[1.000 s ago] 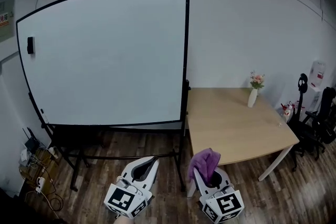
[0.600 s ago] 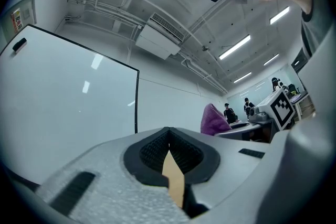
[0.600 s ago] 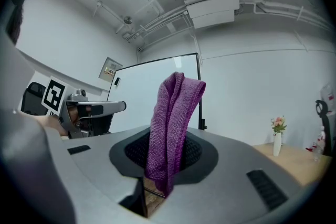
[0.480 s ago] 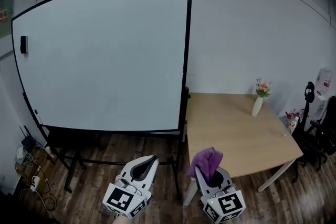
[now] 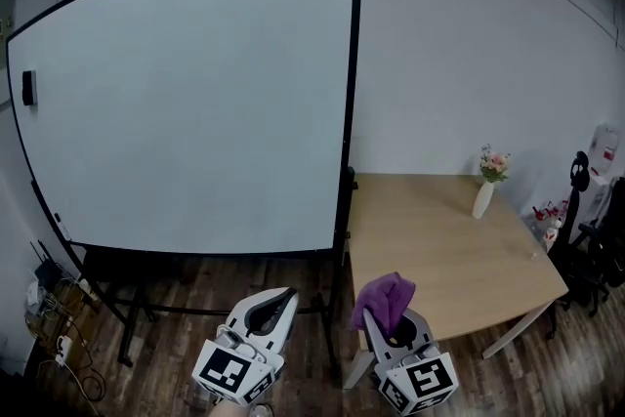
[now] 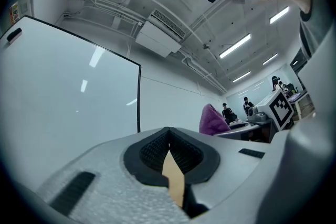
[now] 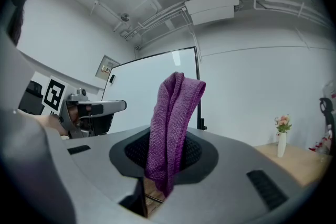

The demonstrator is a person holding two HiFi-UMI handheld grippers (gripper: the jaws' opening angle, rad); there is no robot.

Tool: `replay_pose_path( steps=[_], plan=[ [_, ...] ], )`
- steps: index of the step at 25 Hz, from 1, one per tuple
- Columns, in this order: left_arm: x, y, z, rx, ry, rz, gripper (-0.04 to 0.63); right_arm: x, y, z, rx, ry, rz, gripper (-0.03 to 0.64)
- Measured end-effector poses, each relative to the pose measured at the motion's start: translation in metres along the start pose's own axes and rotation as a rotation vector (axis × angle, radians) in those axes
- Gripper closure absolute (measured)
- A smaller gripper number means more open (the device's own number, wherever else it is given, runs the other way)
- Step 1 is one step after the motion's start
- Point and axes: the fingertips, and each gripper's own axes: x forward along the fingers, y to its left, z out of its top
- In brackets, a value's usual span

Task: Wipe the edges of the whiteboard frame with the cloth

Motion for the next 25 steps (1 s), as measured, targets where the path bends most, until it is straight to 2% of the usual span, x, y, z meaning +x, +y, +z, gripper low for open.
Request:
replay_pose_path(
  steps=[7, 18, 25],
  plan=[
    [0.026, 0.053, -0.011, -0.030, -0.006, -0.076, 0.578, 0.055, -0.001, -0.001, 0.002, 0.002, -0.073, 0.530],
    [0.055, 0.142, -0.027, -0.026, -0.008, -0.176, 0.578, 0.145, 0.012, -0.007, 0.018, -0.005, -0.162, 0.529],
    [0.070, 0.173, -0.026, -0.011, -0.029, -0.268, 0.578, 0.181, 0.012, -0.001, -0.006, -0.032, -0.250, 0.531]
  ],
)
